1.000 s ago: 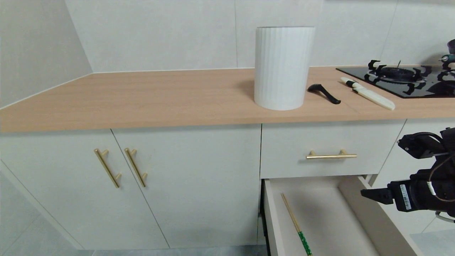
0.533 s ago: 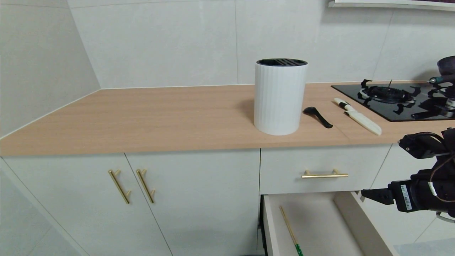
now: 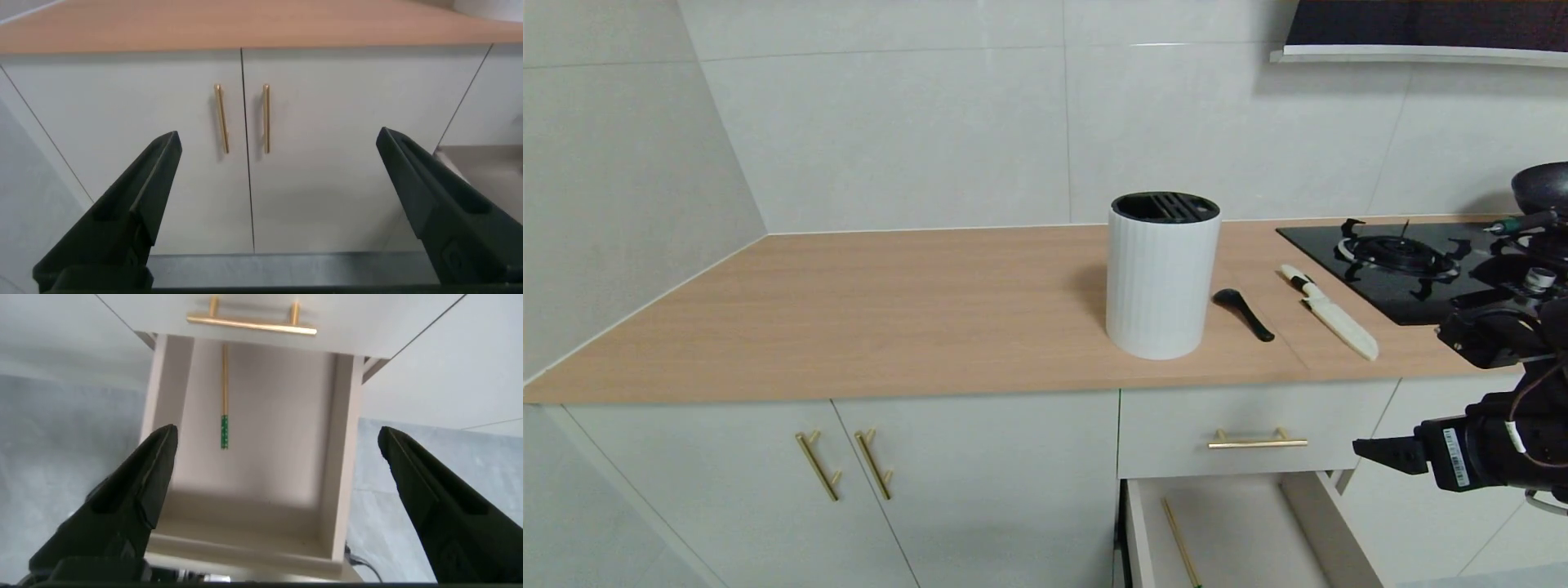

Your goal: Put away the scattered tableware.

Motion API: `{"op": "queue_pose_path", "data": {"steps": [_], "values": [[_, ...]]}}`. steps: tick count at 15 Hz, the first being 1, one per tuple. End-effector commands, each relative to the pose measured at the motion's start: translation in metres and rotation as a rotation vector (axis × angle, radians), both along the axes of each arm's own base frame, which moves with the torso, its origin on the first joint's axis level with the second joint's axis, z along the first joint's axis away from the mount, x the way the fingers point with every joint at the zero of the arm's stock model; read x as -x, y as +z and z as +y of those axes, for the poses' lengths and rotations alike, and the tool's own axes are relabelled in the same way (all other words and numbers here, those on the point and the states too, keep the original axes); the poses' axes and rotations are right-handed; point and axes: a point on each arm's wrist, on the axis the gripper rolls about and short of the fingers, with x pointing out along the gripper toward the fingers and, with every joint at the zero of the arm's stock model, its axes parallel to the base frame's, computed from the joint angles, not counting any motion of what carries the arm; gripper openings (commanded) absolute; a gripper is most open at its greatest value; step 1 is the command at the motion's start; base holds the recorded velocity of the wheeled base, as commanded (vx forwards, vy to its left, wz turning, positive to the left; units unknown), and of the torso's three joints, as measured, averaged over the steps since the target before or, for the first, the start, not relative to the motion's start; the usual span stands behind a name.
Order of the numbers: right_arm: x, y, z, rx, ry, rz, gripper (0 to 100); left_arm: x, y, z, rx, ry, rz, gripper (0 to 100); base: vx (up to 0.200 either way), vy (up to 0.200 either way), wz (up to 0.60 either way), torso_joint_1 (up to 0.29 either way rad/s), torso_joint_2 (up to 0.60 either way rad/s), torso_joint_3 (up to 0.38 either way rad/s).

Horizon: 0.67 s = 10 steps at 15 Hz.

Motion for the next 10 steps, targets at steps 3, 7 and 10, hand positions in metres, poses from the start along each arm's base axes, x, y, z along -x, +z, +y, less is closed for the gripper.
{"op": "queue_pose_path", "data": {"steps": [3,7,10], "values": [[-0.008,-0.001,0.002,-0.015,0.010,-0.051,100,0.000,0.000,0.000,0.000,0.000,0.000,100,0.000,0.000,0.00,0.124,-0.27,-0.149],[-0.077,-0.001,0.011,0.028,0.129,-0.250,100,0.000,0.000,0.000,0.000,0.000,0.000,100,0.000,0.000,0.00,0.009,-0.02,-0.010],[-0.134,-0.008,0.023,0.023,0.157,-0.254,100,0.000,0.000,0.000,0.000,0.000,0.000,100,0.000,0.000,0.00,0.000,0.00,0.000]]}}
